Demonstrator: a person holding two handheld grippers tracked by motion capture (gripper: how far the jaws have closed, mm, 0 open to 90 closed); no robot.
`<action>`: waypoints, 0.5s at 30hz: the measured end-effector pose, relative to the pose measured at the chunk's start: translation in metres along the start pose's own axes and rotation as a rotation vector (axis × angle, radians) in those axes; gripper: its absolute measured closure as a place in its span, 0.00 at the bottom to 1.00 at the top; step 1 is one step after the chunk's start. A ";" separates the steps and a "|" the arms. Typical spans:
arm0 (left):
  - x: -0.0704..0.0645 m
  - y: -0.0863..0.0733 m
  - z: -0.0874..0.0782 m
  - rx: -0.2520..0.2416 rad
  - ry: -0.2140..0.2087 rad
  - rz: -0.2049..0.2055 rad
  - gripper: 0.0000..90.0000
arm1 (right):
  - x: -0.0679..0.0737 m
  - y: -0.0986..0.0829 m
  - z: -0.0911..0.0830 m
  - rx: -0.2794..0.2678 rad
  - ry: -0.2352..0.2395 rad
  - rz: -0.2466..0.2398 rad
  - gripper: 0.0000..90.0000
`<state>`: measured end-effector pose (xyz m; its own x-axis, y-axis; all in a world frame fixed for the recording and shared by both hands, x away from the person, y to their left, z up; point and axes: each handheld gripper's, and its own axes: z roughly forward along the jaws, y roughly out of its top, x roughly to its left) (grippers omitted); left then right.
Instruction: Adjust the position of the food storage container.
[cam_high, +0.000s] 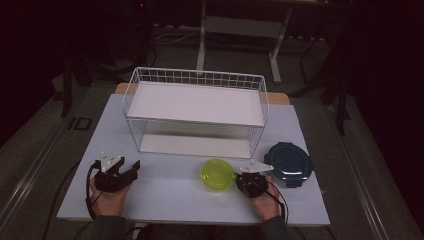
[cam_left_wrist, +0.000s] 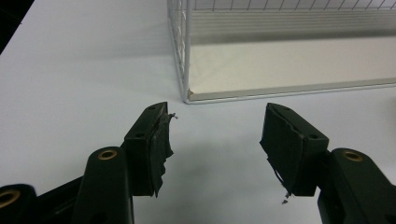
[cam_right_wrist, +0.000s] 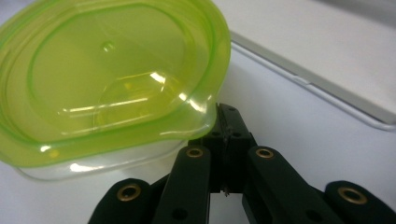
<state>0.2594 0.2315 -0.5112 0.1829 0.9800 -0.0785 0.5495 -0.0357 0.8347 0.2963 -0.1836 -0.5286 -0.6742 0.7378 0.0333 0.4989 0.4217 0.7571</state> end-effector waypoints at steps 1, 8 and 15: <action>0.000 0.000 0.000 -0.001 -0.001 -0.001 0.47 | 0.001 0.000 0.001 0.002 0.003 -0.001 1.00; 0.001 0.000 0.000 -0.001 -0.001 -0.005 0.47 | 0.016 0.004 0.011 0.013 0.040 -0.021 1.00; 0.002 0.000 -0.001 -0.002 -0.001 -0.009 0.47 | 0.029 0.012 0.022 0.018 0.067 -0.041 1.00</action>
<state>0.2593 0.2338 -0.5109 0.1785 0.9801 -0.0866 0.5495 -0.0263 0.8351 0.2947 -0.1462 -0.5328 -0.7292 0.6827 0.0466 0.4793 0.4610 0.7468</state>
